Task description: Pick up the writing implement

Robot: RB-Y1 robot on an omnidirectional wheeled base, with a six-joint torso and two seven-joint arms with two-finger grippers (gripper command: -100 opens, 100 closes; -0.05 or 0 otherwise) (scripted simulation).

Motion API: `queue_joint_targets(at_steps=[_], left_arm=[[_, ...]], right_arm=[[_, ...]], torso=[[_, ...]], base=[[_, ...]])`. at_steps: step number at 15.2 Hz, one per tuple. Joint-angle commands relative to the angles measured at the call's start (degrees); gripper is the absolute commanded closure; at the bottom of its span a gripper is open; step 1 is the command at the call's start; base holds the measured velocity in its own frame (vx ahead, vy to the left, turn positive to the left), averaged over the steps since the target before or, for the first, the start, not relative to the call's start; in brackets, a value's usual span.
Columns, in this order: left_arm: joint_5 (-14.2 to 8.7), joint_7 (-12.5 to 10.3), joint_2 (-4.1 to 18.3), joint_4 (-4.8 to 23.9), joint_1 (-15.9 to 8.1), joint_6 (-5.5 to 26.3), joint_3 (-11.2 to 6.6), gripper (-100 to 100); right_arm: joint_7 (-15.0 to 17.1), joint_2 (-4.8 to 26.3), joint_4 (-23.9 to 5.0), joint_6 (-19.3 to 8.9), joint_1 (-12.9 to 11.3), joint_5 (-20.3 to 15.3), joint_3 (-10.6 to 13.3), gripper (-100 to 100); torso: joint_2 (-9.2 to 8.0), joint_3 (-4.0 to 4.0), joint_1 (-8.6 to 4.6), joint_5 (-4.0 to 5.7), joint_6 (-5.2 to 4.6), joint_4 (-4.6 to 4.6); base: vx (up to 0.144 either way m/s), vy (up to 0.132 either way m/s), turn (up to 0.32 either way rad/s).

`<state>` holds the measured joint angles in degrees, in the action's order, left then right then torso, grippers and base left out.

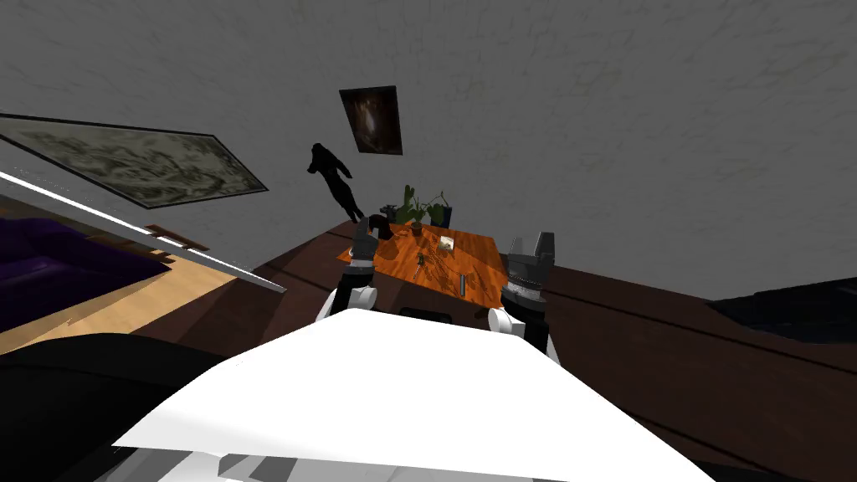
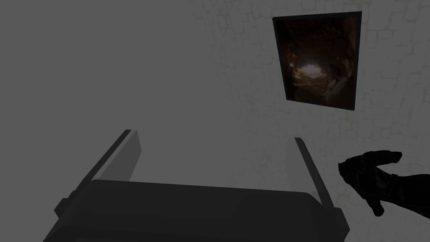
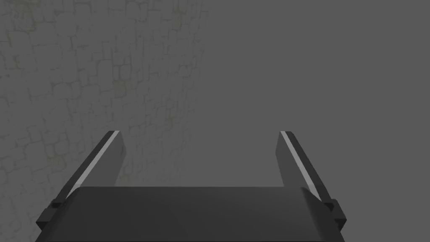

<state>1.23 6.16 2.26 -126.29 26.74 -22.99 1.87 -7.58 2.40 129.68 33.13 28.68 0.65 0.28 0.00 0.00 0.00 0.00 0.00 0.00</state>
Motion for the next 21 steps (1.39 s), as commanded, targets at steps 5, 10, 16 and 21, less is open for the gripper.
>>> queue_joint_targets(at_steps=[5,10,16,21], left_arm=[[-2.02,2.67,4.54,6.01,-1.93,3.22,-1.06,-100],[-4.17,5.51,7.09,11.7,-3.98,6.65,-2.19,-100],[-5.94,7.84,8.74,17.61,-5.67,9.46,-3.12,-100],[-7.93,10.47,10.34,22.86,-7.56,12.63,-4.17,-100]], right_arm=[[0.0,0.01,0.0,0.0,-0.01,0.0,0.0,0],[0.0,0.01,0.0,0.0,-0.01,0.0,0.0,0],[0.0,0.01,0.0,0.0,-0.01,0.0,0.0,0],[0.0,0.01,0.0,0.0,-0.02,0.0,0.0,0]], torso=[[-0.03,0.01,0.26,-0.06,-0.02,0.0],[-0.03,0.01,0.28,-0.07,-0.04,0.0],[0.01,-0.01,0.23,-0.05,-0.03,0.0],[-0.01,0.0,0.25,-0.05,-0.08,0.0]], base=[[-0.007,0.044,-0.241],[-0.011,0.056,-0.267],[-0.011,0.051,-0.229],[-0.018,0.049,-0.295]])
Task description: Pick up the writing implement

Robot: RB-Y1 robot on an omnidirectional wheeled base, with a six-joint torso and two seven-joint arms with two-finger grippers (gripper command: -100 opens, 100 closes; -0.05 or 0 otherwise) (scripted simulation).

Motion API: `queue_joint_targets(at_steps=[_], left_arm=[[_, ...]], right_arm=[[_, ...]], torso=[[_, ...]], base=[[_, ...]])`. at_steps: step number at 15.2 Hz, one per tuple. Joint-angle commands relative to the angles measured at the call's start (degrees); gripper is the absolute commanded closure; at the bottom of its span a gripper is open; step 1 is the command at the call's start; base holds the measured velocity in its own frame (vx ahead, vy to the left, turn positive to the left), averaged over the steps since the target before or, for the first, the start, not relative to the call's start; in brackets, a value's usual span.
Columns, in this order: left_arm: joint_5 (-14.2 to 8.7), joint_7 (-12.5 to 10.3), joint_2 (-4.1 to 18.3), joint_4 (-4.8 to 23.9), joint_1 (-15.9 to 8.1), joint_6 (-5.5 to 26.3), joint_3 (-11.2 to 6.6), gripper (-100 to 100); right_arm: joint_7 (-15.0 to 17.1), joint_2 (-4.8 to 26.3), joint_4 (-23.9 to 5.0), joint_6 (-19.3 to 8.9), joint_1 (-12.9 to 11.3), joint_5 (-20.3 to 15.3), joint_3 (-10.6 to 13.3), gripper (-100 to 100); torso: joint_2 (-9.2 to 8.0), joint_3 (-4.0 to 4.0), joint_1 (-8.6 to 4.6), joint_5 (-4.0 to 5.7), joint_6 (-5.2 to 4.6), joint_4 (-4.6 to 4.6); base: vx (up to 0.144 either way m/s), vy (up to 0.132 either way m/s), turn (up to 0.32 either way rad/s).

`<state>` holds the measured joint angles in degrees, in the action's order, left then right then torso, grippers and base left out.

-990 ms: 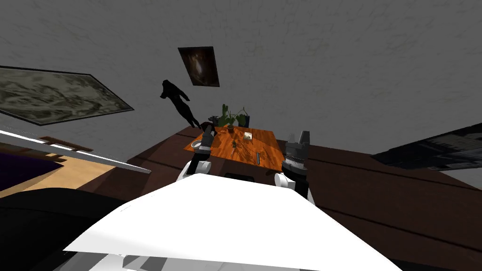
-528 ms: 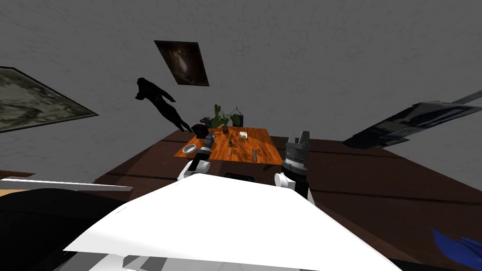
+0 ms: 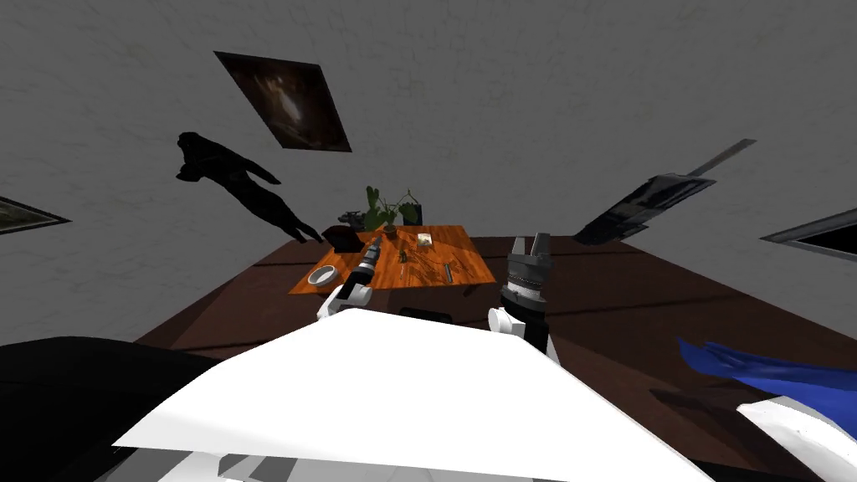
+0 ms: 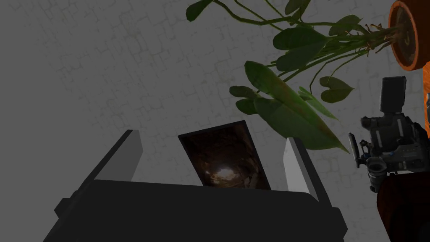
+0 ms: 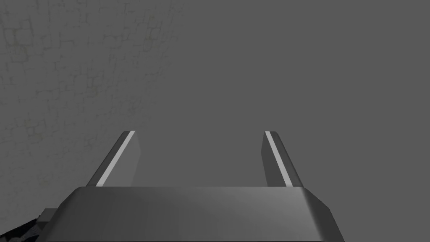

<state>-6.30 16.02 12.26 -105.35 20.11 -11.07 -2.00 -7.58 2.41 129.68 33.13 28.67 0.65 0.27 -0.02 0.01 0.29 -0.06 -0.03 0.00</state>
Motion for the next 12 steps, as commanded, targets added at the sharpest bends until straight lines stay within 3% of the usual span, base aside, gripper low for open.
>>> queue_joint_targets(at_steps=[1,6,7,8,10,11,12], left_arm=[[-0.41,0.61,0.34,2.61,-0.94,0.72,-0.3,-100],[-3.72,4.98,2.63,10.68,-4.09,5.8,-2.04,-100],[-3.72,4.98,2.63,12.34,-4.09,5.98,-2.04,-100],[-4.89,6.52,3.36,13.69,-5.2,7.84,-2.65,-100],[-4.89,6.52,3.36,15.46,-5.2,7.84,-2.65,-100],[-6.09,8.1,4.08,17.24,-6.34,9.74,-3.28,-100],[-6.09,8.1,4.08,18.58,-6.34,9.74,-3.28,-100]], right_arm=[[0.0,0.0,0.0,0.0,0.0,0.0,0.0,0],[0.0,0.0,0.0,0.0,0.0,0.0,0.0,0],[0.0,0.0,0.0,0.0,-0.01,0.0,0.0,0],[0.0,0.0,0.0,0.0,0.0,0.0,0.0,0],[0.0,0.0,0.0,0.0,0.0,0.0,0.0,0],[0.0,0.0,0.0,0.0,0.01,0.0,-0.01,0],[0.0,0.0,0.0,0.0,0.0,0.0,0.0,0]], torso=[[0.0,0.0,0.0,0.0,0.0,0.0],[0.02,-0.01,0.04,-0.01,0.0,-0.01],[0.01,-0.01,0.07,-0.01,-0.05,0.0],[0.01,0.0,0.09,-0.02,0.0,0.0],[0.0,0.0,0.1,-0.03,-0.01,0.0],[0.02,-0.01,0.05,-0.02,0.03,-0.01],[0.02,-0.01,0.01,-0.01,-0.02,0.0]], base=[[-0.016,0.055,-0.049],[-0.024,0.061,-0.337],[-0.032,0.078,-0.361],[-0.032,0.082,-0.397],[-0.032,0.066,-0.269],[-0.031,0.044,-0.325],[-0.033,0.051,-0.375]])
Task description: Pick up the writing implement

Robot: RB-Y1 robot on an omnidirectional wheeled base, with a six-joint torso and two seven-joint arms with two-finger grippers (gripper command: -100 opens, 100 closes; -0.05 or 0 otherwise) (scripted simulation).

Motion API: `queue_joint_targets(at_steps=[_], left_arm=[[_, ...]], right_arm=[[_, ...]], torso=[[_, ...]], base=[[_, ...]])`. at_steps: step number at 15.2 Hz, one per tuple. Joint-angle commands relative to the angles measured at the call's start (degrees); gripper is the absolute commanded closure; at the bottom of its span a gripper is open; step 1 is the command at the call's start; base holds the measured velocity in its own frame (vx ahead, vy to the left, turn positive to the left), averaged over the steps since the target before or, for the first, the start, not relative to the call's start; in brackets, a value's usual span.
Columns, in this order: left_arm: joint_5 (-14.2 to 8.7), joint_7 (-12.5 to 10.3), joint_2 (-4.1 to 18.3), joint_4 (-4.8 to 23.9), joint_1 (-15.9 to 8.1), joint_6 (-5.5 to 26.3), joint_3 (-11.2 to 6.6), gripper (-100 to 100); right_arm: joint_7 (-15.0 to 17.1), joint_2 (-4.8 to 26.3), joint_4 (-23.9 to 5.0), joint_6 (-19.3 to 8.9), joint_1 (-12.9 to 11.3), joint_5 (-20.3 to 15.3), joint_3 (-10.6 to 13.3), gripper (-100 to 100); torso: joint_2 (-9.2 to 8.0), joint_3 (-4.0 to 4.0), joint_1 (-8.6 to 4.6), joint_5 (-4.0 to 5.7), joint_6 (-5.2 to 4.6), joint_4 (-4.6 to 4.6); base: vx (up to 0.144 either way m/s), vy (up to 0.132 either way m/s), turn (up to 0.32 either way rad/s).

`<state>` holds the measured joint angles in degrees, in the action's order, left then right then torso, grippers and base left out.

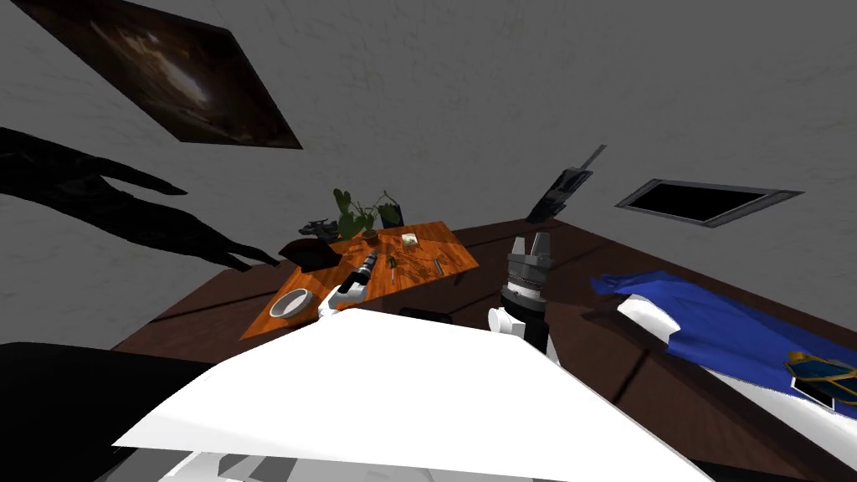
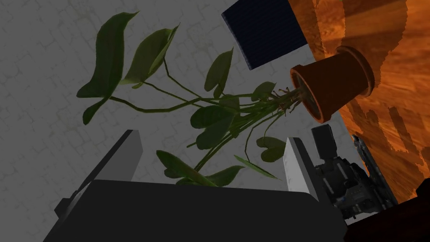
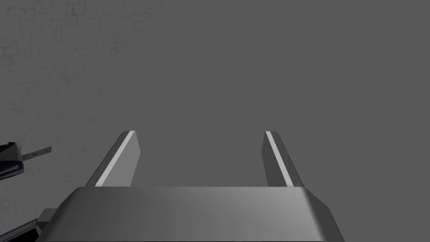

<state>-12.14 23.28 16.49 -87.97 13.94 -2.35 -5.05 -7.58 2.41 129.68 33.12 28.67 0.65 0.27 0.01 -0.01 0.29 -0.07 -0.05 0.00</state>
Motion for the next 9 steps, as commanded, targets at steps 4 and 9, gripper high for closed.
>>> queue_joint_targets(at_steps=[4,9], left_arm=[[-1.47,2.45,0.55,5.59,-1.32,2.94,-0.88,-100],[-3.94,5.72,1.89,12.11,-3.67,6.87,-2.18,-100]], right_arm=[[0.0,0.0,0.0,0.0,0.0,0.0,0.0,0],[0.0,0.0,0.0,0.0,0.0,0.0,0.0,0]], torso=[[0.07,-0.04,-0.01,0.0,0.01,-0.01],[0.0,0.0,0.09,-0.01,0.02,0.0]], base=[[-0.018,0.048,-0.23],[-0.035,0.061,-0.326]])
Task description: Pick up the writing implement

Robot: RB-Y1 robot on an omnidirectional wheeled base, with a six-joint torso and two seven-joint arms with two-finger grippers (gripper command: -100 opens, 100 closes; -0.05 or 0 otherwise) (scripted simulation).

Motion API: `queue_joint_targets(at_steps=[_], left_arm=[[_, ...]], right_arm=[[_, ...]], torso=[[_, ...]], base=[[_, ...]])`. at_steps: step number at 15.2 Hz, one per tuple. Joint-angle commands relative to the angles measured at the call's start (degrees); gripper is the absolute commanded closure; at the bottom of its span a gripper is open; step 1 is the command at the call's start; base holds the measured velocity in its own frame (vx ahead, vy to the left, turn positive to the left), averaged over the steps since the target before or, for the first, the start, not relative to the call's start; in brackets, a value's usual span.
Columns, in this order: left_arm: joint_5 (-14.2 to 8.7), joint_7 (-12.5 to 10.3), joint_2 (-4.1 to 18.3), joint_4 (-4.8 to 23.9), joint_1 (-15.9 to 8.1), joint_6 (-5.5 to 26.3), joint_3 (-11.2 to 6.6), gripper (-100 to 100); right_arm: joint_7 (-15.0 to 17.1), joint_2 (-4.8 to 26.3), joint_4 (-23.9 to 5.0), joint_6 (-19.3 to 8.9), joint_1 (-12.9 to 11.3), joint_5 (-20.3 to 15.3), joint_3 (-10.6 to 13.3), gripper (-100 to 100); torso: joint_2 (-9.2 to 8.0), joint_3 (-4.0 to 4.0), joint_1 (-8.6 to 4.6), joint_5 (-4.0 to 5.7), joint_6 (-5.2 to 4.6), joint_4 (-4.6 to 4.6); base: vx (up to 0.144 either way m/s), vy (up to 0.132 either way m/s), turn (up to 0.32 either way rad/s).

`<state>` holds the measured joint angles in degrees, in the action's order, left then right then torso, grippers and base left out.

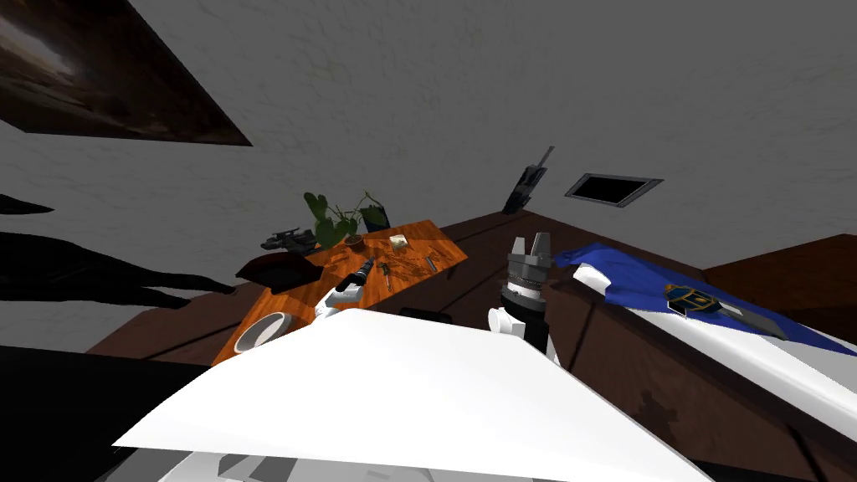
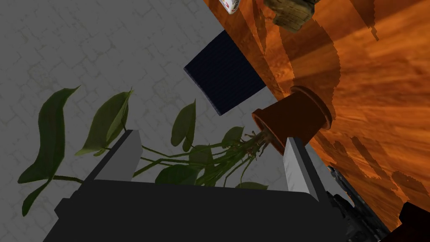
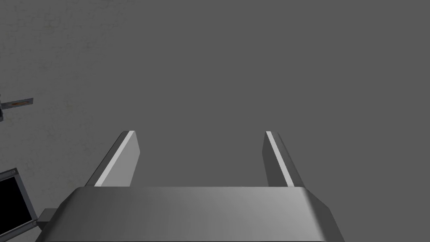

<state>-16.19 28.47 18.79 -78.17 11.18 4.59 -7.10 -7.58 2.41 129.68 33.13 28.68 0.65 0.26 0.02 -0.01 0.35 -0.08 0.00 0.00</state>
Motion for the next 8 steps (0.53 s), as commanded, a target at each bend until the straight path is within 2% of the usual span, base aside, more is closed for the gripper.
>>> queue_joint_targets(at_steps=[1,2,3,4,5,6,7,8], left_arm=[[0.11,0.52,-0.41,2.86,-0.91,-0.07,-0.12,-100],[0.11,0.52,-0.41,3.07,-0.91,-0.07,-0.12,-100],[-1.14,2.17,0.23,5.17,-2.1,1.91,-0.78,-100],[-1.14,2.17,0.23,6.25,-2.1,1.91,-0.78,-100],[-1.14,2.17,0.23,6.75,-2.1,1.91,-0.78,-100],[-2.39,3.82,0.85,8.18,-3.28,3.89,-1.43,-100],[-2.39,3.82,0.85,9.71,-3.28,3.89,-1.43,-100],[-2.39,3.82,0.85,10.42,-3.28,3.89,-1.43,-100]], right_arm=[[0.0,0.0,0.0,0.0,0.0,0.0,0.0,0],[0.0,0.0,0.0,0.0,0.01,0.0,0.0,0],[0.0,0.0,0.0,0.0,0.01,0.0,0.0,0],[0.0,0.0,0.0,0.0,-0.01,0.0,0.01,0],[0.0,0.0,0.0,0.0,-0.01,0.0,0.01,0],[0.0,0.0,0.0,0.0,0.0,0.0,0.0,0],[0.0,0.0,0.0,0.0,-0.01,0.0,0.01,0],[0.0,0.0,0.0,0.0,-0.01,0.0,0.0,0]], torso=[[0.0,0.0,0.0,0.0,0.0,0.0],[0.04,-0.02,-0.07,0.0,0.02,-0.01],[0.09,-0.05,-0.15,0.02,0.03,-0.02],[0.11,-0.06,-0.18,0.03,-0.06,-0.02],[0.09,-0.05,-0.14,0.03,-0.06,-0.02],[0.08,-0.05,-0.11,0.02,0.0,-0.02],[0.05,-0.03,-0.06,0.02,-0.06,-0.01],[0.03,-0.02,-0.01,0.0,-0.04,-0.01]], base=[[-0.022,0.03,-0.025],[-0.009,0.01,0.037],[-0.014,0.016,-0.283],[-0.025,0.036,-0.406],[-0.025,0.04,-0.189],[-0.038,0.054,-0.365],[-0.046,0.068,-0.373],[-0.031,0.052,-0.124]])
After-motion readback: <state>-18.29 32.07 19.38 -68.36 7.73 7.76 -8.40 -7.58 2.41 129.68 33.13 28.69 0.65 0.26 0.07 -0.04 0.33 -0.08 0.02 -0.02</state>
